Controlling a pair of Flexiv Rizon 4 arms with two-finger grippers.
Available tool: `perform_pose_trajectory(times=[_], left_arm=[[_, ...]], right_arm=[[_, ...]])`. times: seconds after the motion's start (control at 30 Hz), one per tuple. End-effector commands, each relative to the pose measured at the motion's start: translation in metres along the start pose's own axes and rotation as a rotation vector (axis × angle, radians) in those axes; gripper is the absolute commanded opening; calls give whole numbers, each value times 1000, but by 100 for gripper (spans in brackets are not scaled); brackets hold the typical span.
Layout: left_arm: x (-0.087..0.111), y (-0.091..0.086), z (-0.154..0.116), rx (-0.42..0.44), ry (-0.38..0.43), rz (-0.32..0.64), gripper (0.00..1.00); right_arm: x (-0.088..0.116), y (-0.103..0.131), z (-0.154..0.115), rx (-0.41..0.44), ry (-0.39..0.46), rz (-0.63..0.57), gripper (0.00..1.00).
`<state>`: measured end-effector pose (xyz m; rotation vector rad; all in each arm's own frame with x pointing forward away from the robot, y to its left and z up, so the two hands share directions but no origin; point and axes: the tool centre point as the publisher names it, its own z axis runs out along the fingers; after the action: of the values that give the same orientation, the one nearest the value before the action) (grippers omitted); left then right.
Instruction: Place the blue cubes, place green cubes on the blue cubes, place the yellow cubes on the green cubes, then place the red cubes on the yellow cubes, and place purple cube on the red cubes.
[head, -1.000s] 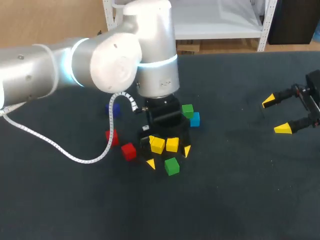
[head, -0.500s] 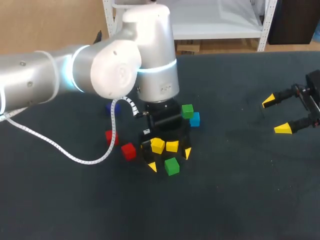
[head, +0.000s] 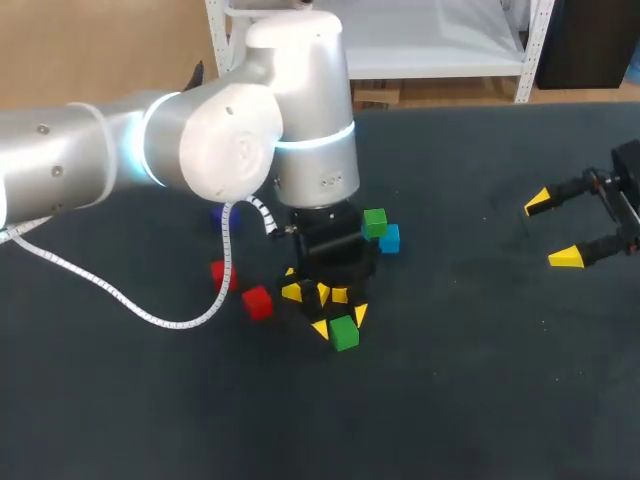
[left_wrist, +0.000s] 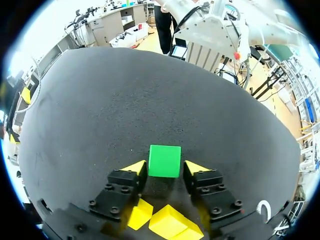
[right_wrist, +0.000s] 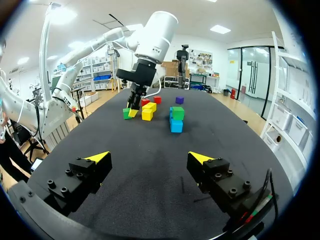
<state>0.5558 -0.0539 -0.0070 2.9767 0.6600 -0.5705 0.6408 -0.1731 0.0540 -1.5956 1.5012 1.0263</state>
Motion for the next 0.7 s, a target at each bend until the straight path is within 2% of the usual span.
perform_pose_trajectory(times=[0.03, 0.13, 0.17, 0.27, 0.3, 0.43, 0.53, 0.7], left_arm=[[1, -2, 0, -7, 1, -1, 31], [2, -2, -2, -10, 0, -14, 18], [2, -2, -2, -11, 3, -19, 9], [4, -3, -5, -15, 5, -37, 5], [4, -3, -7, -18, 3, -45, 0], [7, -6, -21, -55, -10, -90, 0], [10, -11, -39, -130, -33, -144, 0], [24, -21, -74, -255, -64, -306, 0]], right_arm=[[0, 0, 0, 0, 0, -1, 100], [0, 0, 0, 0, 0, -1, 100], [0, 0, 0, 0, 0, -1, 100], [0, 0, 0, 0, 0, -1, 100], [0, 0, 0, 0, 0, -1, 100], [0, 0, 0, 0, 0, -1, 100], [0, 0, 0, 0, 0, -1, 100], [0, 0, 0, 0, 0, -1, 100]])
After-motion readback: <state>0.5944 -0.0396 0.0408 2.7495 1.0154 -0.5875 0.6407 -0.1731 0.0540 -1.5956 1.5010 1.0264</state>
